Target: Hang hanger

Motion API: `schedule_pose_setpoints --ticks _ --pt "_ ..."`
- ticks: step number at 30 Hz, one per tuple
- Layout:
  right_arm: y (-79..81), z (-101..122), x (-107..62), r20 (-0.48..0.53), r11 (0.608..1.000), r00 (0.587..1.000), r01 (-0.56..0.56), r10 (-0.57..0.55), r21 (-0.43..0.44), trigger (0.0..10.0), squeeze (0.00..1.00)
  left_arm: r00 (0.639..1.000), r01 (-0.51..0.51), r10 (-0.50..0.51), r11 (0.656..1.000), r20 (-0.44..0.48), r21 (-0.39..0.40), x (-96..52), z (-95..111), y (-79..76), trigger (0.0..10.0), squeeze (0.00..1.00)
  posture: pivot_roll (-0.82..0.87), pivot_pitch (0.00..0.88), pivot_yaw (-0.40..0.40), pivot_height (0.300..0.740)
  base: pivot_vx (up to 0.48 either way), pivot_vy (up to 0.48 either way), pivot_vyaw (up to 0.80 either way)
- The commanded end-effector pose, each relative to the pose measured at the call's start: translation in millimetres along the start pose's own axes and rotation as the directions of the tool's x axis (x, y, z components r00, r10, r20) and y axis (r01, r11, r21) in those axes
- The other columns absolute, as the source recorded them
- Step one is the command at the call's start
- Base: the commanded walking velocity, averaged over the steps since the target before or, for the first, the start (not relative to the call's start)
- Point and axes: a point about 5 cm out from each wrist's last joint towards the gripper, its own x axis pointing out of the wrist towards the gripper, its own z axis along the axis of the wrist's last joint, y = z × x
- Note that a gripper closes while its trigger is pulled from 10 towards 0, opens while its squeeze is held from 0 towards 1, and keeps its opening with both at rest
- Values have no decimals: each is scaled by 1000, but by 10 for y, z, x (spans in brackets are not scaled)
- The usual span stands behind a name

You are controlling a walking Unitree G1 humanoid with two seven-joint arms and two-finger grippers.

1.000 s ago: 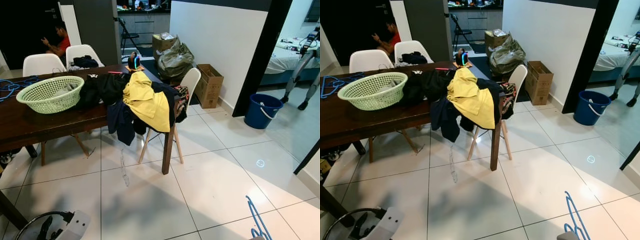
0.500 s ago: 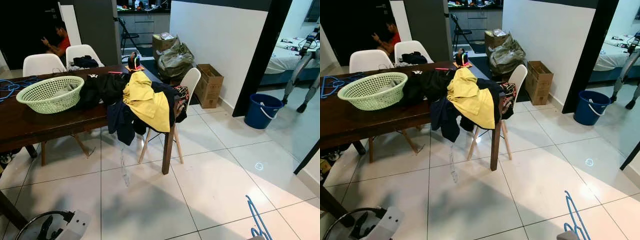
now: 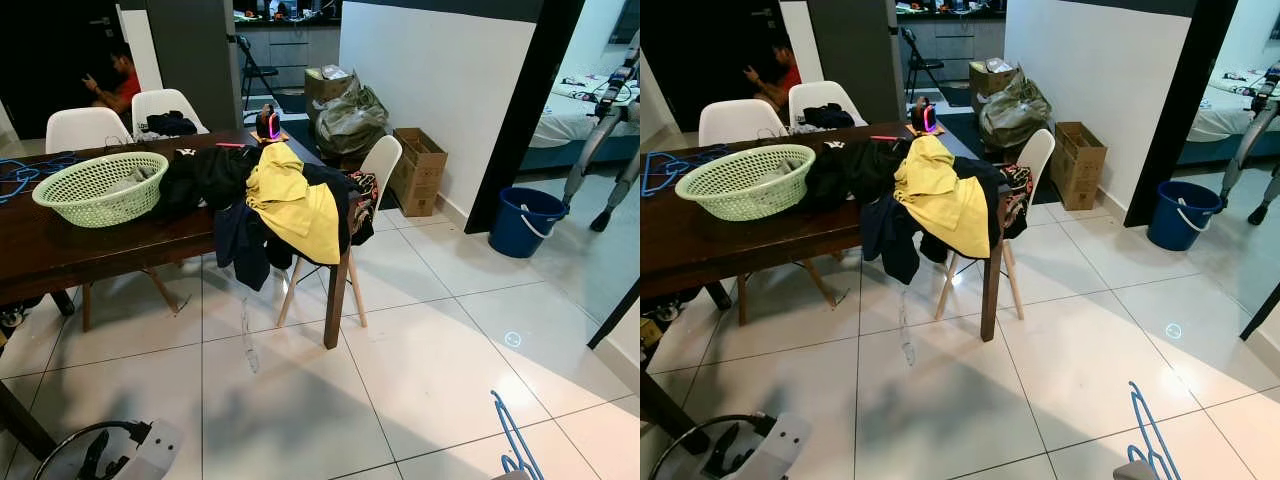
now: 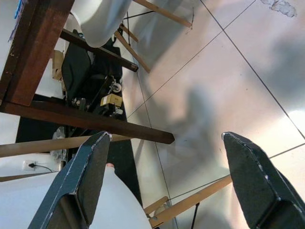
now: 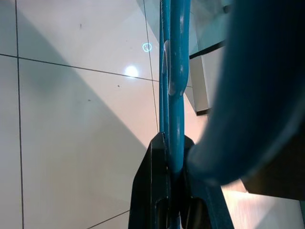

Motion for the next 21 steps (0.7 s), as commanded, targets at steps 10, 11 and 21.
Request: schedule_pose_setpoints --ticks 10,11,21 --pt "-4 0 10 -11 1000 1000 1 -1 5 10000 0 1000 16 -16 1000 -16 17 -4 -20 -21 10000 0 6 0 -5 740 0 0 0" --pt "-4 0 10 -11 1000 1000 1 -1 5 10000 0 1000 16 -16 1000 -16 17 -4 -20 -21 10000 0 6 0 -5 740 0 0 0" --pt "-9 -1 12 -12 1000 1000 1 -1 5 10000 0 1000 16 -16 1000 -15 17 -5 -17 -25 10000 0 7 0 -6 740 0 0 0"
